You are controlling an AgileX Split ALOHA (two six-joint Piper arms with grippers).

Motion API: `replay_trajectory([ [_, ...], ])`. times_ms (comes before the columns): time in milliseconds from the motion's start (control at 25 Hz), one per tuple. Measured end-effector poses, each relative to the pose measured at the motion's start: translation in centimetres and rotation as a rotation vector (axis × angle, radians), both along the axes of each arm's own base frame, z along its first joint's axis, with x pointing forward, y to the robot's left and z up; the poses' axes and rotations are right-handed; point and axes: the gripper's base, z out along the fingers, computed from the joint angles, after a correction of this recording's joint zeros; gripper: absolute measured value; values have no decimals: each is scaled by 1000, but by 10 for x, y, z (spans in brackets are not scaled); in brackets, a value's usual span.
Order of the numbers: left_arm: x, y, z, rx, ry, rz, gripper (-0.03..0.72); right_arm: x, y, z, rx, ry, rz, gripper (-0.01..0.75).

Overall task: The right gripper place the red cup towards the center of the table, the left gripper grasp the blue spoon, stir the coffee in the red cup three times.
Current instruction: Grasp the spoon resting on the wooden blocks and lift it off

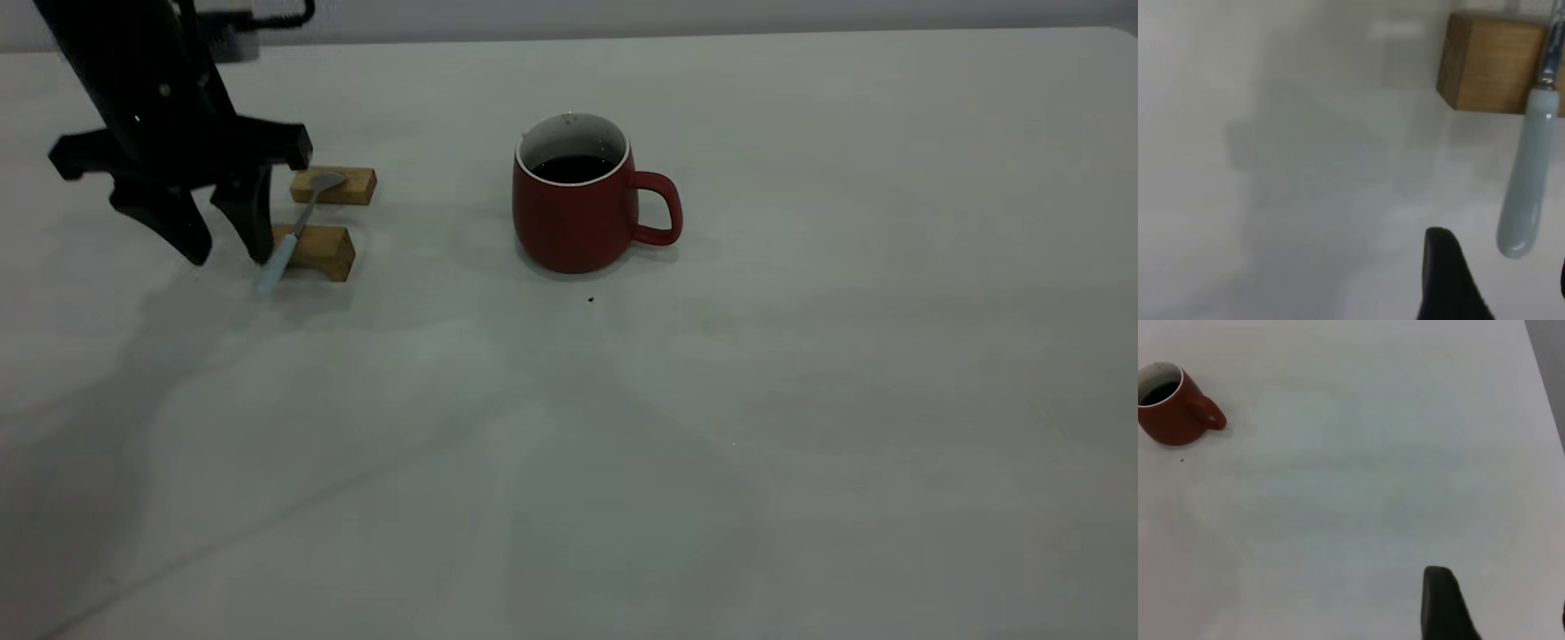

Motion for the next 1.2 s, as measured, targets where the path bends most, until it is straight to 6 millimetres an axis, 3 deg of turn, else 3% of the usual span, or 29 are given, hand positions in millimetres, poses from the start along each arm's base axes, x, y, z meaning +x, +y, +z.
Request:
replay_trajectory([
  [560,7,-2,-40,-3,43,17,472,0,0,0,1,0,0,460],
  [800,8,-3,-41,-16,44,12,432,0,0,0,2,0,1,460],
  [1200,9,-3,-41,-19,39,-50,426,0,0,0,2,0,1,460],
])
